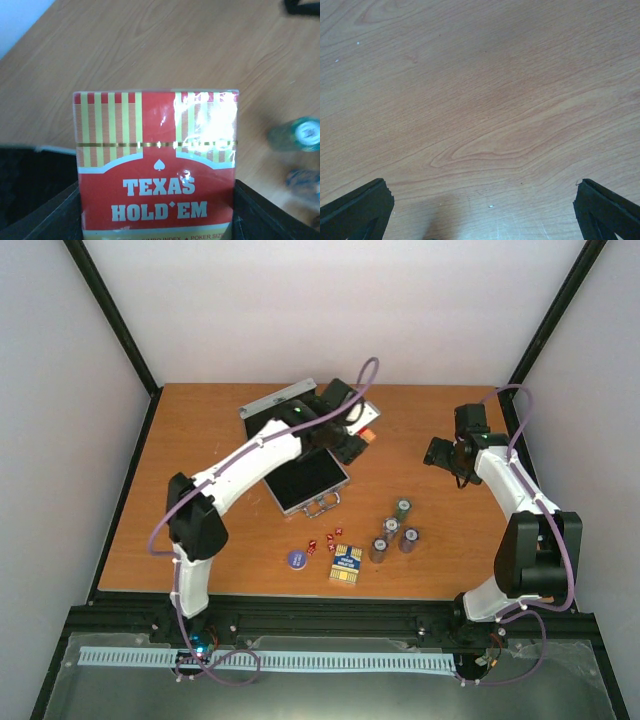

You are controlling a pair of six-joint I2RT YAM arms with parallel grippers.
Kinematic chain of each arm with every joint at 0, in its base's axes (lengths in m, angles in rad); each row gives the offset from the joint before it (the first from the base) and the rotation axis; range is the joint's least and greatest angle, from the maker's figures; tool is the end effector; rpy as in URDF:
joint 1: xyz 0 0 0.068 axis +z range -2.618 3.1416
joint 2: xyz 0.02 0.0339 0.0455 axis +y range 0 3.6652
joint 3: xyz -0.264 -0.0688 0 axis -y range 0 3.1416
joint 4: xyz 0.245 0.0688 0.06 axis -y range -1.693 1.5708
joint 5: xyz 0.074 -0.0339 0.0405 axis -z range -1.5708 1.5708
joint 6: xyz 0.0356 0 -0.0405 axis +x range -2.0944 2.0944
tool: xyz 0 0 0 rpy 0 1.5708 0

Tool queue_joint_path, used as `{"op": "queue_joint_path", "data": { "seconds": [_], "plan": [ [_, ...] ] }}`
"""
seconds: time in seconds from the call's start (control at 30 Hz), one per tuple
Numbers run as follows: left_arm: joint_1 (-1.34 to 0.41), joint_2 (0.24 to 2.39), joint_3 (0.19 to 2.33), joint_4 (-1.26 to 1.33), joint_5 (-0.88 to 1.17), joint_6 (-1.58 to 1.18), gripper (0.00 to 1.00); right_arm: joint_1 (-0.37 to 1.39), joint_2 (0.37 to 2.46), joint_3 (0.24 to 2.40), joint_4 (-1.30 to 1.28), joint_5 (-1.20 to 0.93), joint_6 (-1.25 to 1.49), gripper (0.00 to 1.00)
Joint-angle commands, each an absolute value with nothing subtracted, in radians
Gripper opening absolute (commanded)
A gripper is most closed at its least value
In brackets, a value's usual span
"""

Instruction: Pack up texas hold em set

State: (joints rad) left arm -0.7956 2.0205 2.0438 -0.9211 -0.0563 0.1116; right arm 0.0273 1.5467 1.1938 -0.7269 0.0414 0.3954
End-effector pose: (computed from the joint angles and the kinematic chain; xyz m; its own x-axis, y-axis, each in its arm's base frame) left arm 0.3140 -0.3176 0.3313 -0.4672 0.6357 -0.6146 0.7453 0.6571 0.1131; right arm 0.3159 0.0072 0.2524 -0.8165 0.3627 -0.4492 0.3324 0.9315 0.1479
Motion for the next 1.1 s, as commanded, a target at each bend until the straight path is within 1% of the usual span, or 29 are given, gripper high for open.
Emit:
{"op": "queue_joint_path", "data": {
  "seconds": [0.0, 0.1, 0.2, 0.3, 0.73, 0.9, 1.07],
  "plan": [
    [-0.687, 1.964, 1.869, -0.857, -0.061, 0.269, 0.41, 0.02, 1.512, 1.174, -0.709, 0.053, 0.422, 1.0],
    [-0.639, 1.905, 1.721, -0.803, -0.057, 0.314, 0.42, 0.021, 1.507, 1.165, -0.707, 0.06, 0.424, 1.0],
    [-0.604, 1.897, 1.648, -0.796, -0.071, 0.339, 0.45, 0.019, 1.509, 1.16, -0.705, 0.056, 0.431, 1.0],
    [-0.577, 1.912, 1.605, -0.778, -0.118, 0.355, 0.45, 0.019, 1.516, 1.161, -0.699, 0.052, 0.436, 1.0],
    [-0.52, 2.052, 1.624, -0.674, -0.232, 0.401, 0.46, 0.02, 1.535, 1.155, -0.686, 0.087, 0.434, 1.0],
    [-0.493, 2.061, 1.644, -0.64, -0.272, 0.402, 0.49, 0.019, 1.533, 1.147, -0.674, 0.097, 0.427, 1.0],
    [-0.489, 2.064, 1.648, -0.621, -0.277, 0.408, 0.49, 0.019, 1.546, 1.135, -0.669, 0.097, 0.437, 1.0]
  ]
}}
